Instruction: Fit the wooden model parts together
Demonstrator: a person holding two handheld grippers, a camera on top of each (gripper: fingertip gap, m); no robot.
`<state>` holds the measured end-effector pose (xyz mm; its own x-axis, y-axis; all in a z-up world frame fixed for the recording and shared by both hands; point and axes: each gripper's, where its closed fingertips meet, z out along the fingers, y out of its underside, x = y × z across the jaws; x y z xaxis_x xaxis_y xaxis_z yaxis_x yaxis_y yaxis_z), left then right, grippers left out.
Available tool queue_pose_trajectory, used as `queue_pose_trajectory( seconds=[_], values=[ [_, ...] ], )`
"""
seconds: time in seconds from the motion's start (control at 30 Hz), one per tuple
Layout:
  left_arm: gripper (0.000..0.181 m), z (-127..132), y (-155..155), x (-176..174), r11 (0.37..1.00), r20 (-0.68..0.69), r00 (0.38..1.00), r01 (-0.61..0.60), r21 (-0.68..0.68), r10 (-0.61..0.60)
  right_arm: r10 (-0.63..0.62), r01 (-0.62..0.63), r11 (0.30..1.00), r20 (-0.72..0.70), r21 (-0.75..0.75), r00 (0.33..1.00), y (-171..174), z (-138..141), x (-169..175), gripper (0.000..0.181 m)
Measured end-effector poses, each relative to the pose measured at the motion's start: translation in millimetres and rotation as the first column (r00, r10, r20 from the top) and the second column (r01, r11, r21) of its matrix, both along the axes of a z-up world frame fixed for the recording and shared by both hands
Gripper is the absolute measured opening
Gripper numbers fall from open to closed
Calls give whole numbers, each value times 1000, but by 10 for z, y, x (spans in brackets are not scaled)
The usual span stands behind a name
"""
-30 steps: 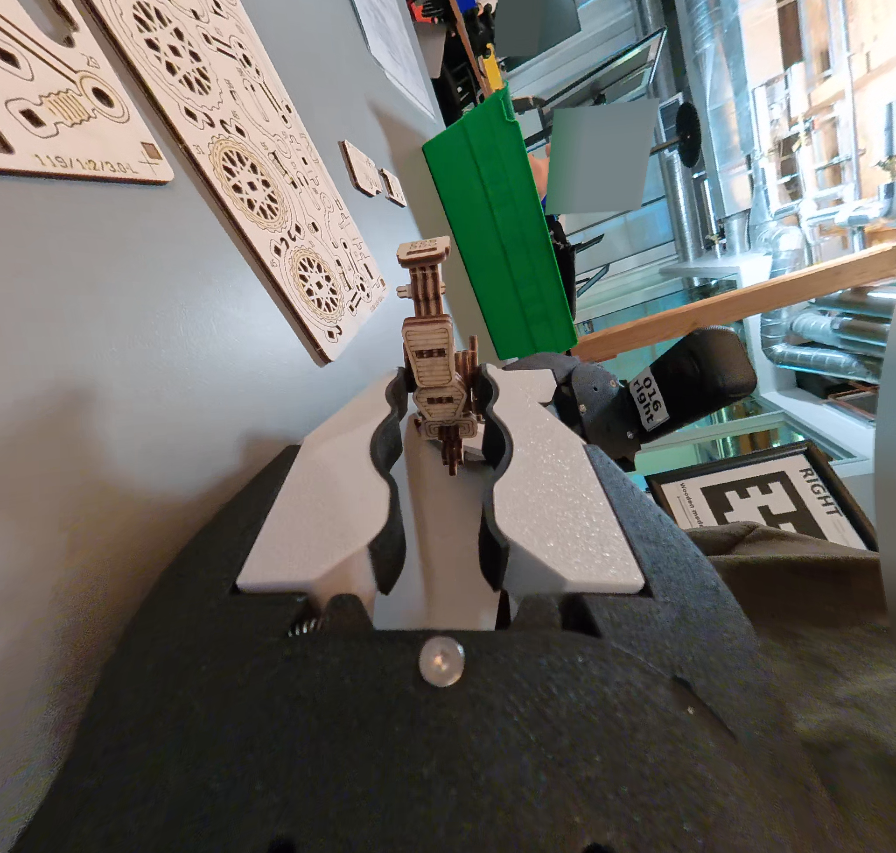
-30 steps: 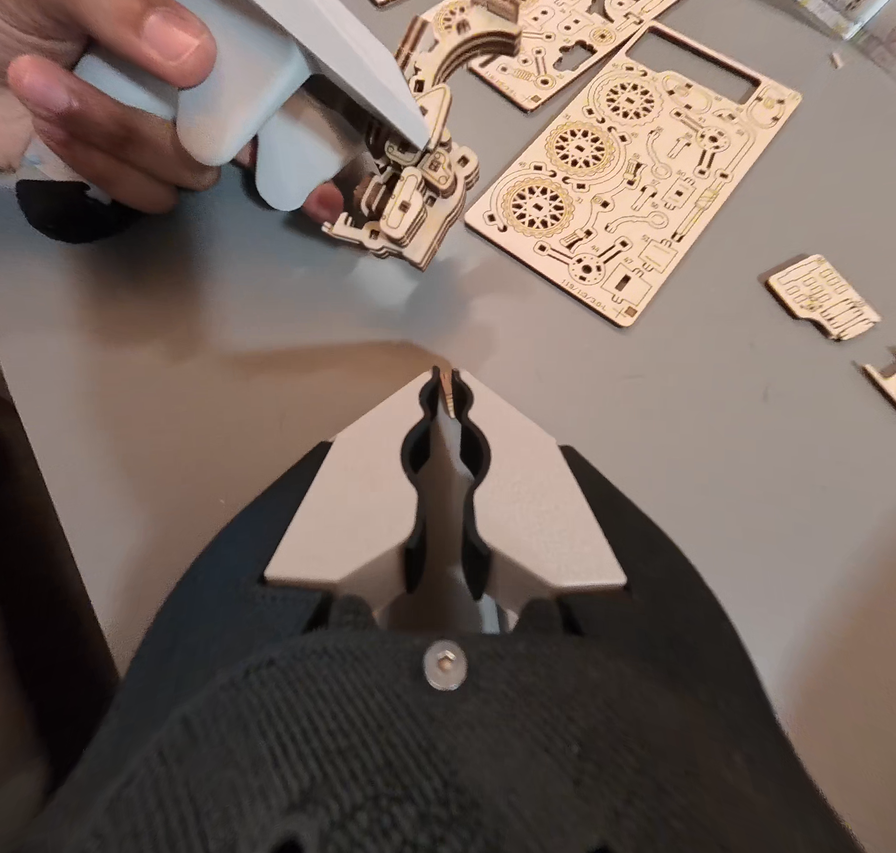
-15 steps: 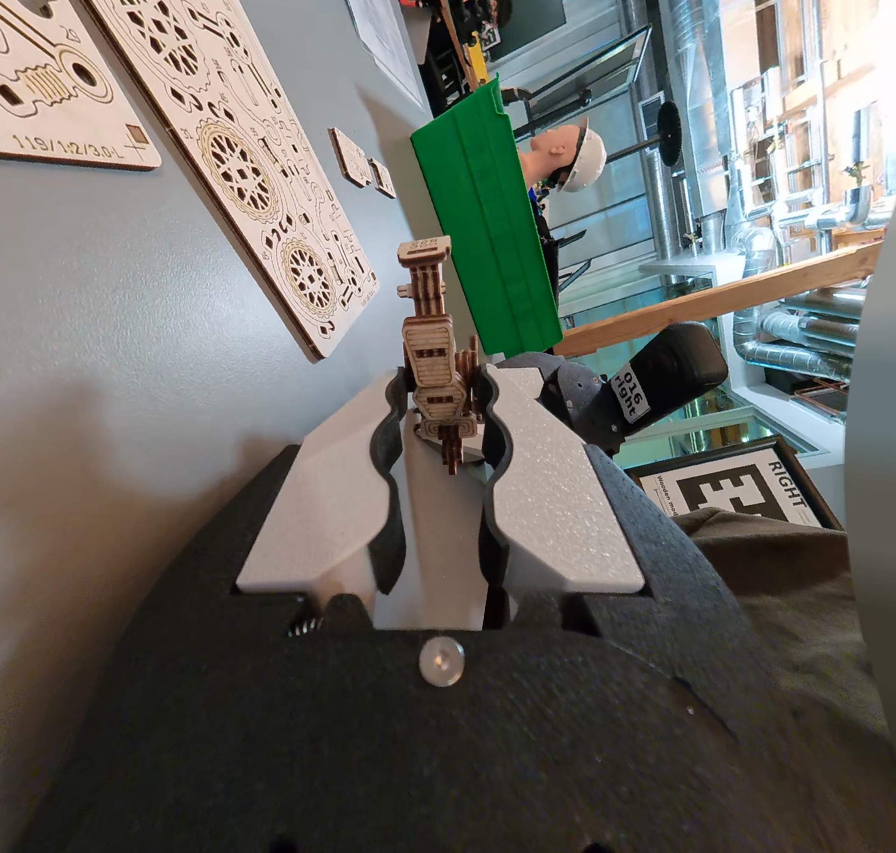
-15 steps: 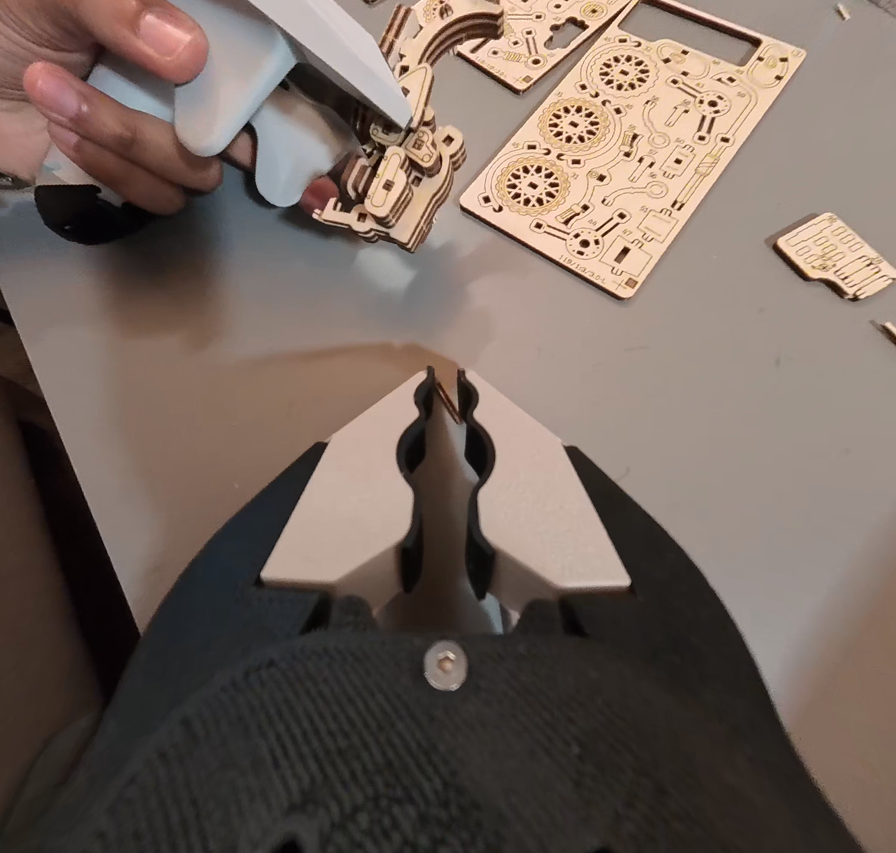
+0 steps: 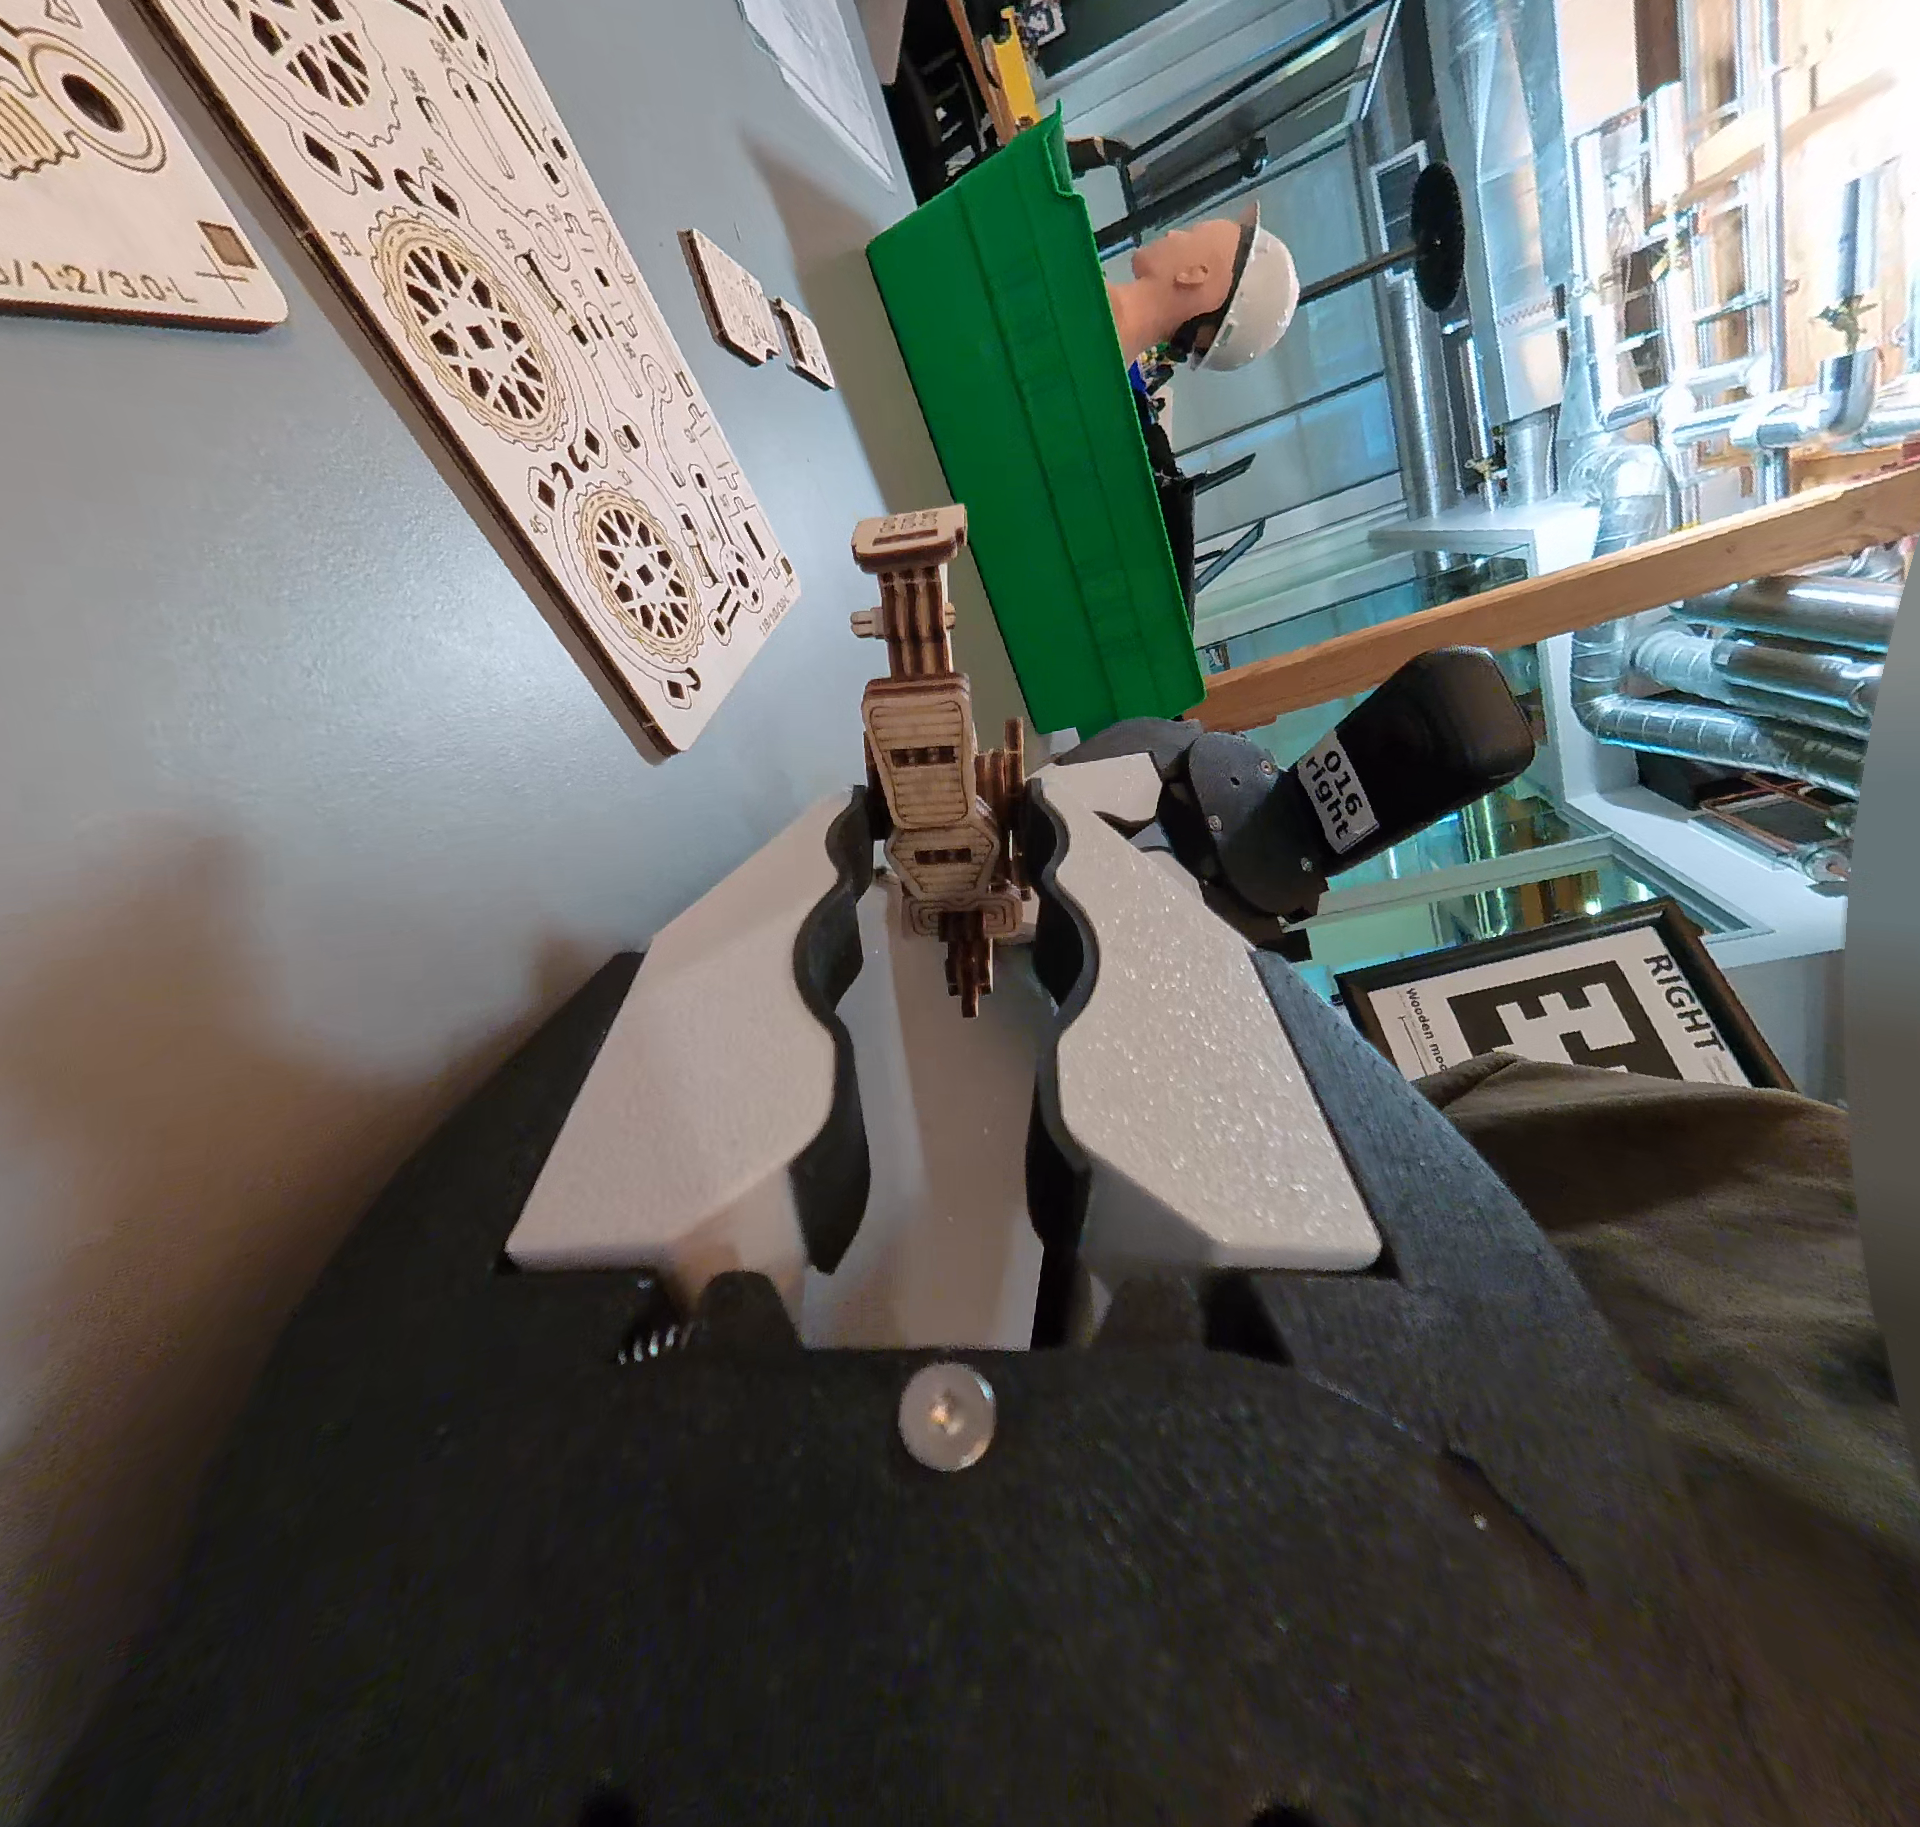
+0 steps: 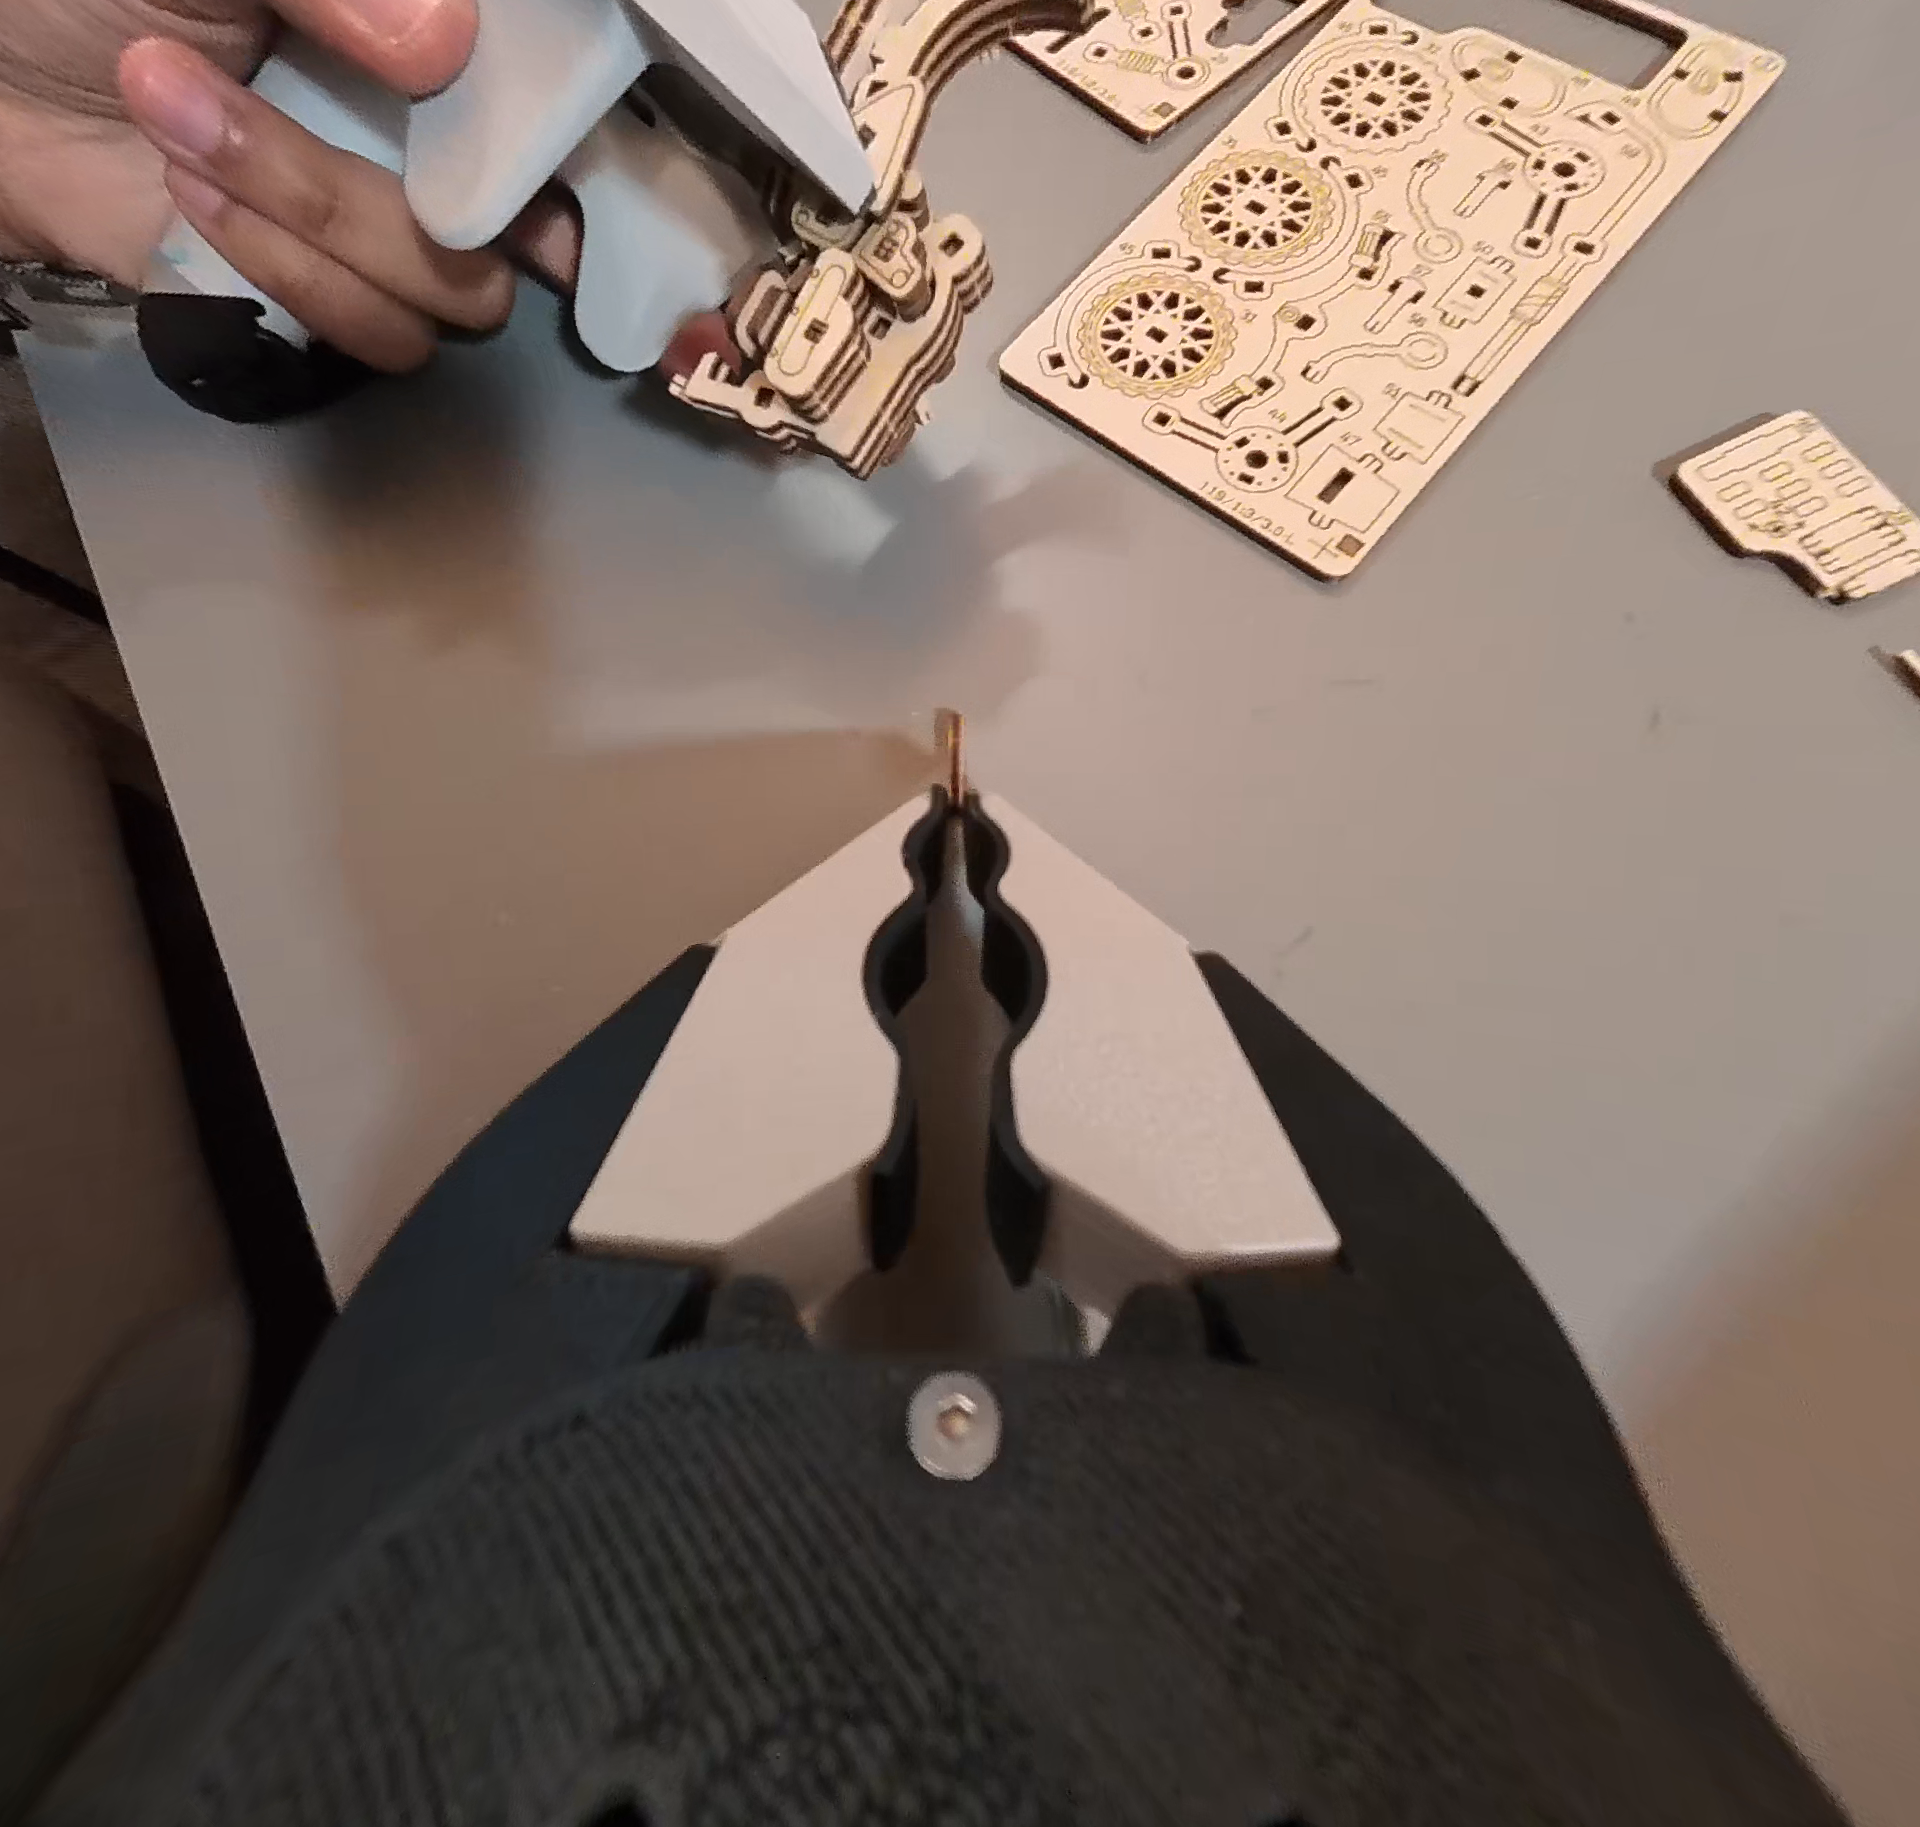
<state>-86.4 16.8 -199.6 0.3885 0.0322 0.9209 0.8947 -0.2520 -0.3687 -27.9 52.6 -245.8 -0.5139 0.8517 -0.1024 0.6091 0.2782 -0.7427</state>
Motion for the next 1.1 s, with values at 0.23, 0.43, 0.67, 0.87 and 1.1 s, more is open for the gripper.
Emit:
queue_pose_trajectory(
  seconds=[0.23, 0.43, 0.67, 0.87, 1.1],
  values=[
    [26, -11, 9, 33, 1000, -20, 1000, 16, -10, -16, 21, -21, 1000, -9, 12, 1000, -62, 1, -14, 0],
    [26, 24, 36, 85, 1000, -137, 990, 14, -5, -14, -45, 27, 985, -101, -171, 994, -141, 384, -87, 0],
    [26, 49, 106, 176, 1000, -391, 921, -12, -21, 3, -127, 112, 934, -24, -339, 992, -165, 533, -70, 0],
    [26, 71, 127, 202, 1000, -441, 898, -21, -19, 11, -150, 200, 819, 136, -538, 979, -186, 528, -65, 0],
    [26, 67, 126, 192, 999, -444, 896, -30, -24, 16, -74, 352, 505, 367, -788, 927, -216, 509, -62, 0]
  ],
)
